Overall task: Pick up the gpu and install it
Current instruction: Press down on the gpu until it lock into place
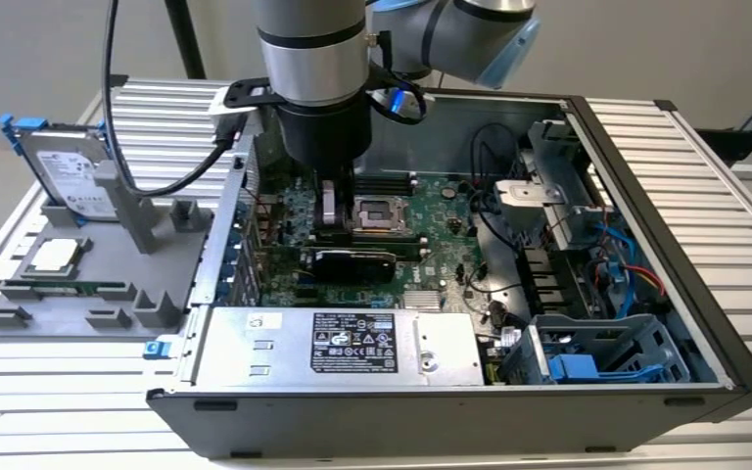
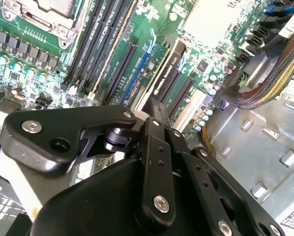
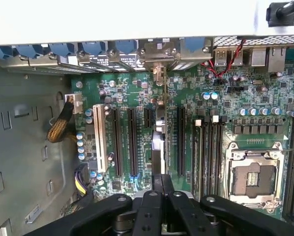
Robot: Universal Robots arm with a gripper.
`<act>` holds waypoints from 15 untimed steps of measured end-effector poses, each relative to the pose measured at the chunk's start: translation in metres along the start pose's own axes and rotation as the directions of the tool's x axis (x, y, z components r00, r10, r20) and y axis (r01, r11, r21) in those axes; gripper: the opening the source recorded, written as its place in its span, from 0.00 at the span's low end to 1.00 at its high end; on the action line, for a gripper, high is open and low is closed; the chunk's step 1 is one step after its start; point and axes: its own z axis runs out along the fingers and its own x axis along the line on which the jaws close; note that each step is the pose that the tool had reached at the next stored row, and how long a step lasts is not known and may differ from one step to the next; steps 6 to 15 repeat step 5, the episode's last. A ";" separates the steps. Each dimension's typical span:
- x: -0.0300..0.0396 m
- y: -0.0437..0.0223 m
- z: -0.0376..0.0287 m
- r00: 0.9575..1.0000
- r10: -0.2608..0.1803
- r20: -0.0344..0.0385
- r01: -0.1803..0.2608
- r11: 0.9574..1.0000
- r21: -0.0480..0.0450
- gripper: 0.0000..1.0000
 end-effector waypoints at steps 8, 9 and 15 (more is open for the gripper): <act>0.0000 0.0000 0.0000 1.000 0.001 0.006 -0.001 1.000 0.000 0.00; 0.0000 0.0000 0.0000 1.000 0.001 0.006 -0.001 1.000 0.000 0.00; 0.0000 0.0000 0.0000 1.000 0.001 0.006 -0.001 1.000 0.000 0.00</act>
